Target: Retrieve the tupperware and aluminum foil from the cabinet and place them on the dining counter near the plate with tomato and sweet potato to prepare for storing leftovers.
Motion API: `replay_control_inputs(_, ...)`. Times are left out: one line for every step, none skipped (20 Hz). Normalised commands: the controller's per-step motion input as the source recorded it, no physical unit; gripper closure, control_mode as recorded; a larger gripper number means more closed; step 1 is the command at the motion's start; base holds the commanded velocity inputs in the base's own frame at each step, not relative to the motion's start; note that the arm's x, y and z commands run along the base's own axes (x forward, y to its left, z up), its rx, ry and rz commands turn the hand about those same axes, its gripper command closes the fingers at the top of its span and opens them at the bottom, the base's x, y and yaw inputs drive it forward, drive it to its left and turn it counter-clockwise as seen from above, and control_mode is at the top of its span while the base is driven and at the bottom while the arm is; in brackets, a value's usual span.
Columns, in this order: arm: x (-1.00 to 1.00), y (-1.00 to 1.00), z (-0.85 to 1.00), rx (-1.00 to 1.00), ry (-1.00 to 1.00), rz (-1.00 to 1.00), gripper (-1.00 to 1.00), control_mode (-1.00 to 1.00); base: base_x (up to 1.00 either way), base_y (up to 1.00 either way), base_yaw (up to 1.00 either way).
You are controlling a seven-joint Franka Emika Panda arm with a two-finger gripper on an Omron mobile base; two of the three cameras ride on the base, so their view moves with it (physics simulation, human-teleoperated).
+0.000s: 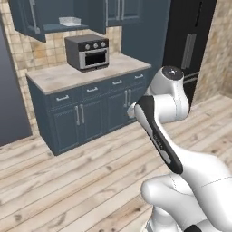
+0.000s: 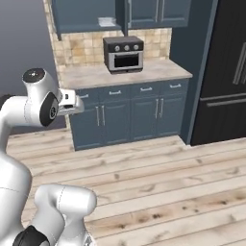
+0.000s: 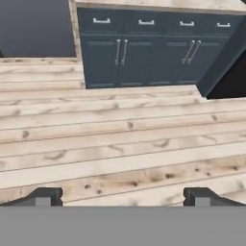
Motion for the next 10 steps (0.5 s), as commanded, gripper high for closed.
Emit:
replay_control_inputs(0.0, 0.0, 0.0, 0.0, 0.0, 0.0, -1.0, 1.0, 1.0, -0.09, 0.0)
replay_control_inputs(0.0, 0.0, 0.0, 0.0, 0.0, 0.0, -1.0, 1.0, 1.0, -0.07, 0.0)
replay_control_inputs(0.0, 0.0, 0.0, 0.0, 0.0, 0.0, -1.0, 1.0, 1.0, -0.05, 0.0)
replay_control_inputs(0.0, 0.0, 0.0, 0.0, 0.0, 0.0, -1.0, 1.0, 1.0, -0.04, 0.0)
replay_control_inputs(0.0, 0.0, 0.0, 0.0, 0.0, 0.0, -1.0, 1.0, 1.0, -0.03, 0.0)
replay_control_inputs(0.0, 0.0, 0.0, 0.0, 0.0, 0.0, -1.0, 1.0, 1.0, -0.04, 0.0)
replay_control_inputs(0.0, 0.0, 0.0, 0.0, 0.0, 0.0, -1.0, 1.0, 1.0, -0.05, 0.0)
replay_control_inputs(0.0, 0.0, 0.0, 0.0, 0.0, 0.0, -1.0, 1.0, 1.0, -0.09, 0.0)
replay_control_inputs(0.0, 0.0, 0.0, 0.0, 0.0, 0.0, -1.0, 1.0, 1.0, -0.12, 0.0)
replay_control_inputs(0.0, 0.0, 0.0, 0.0, 0.0, 0.0, -1.0, 1.0, 1.0, -0.14, 0.0)
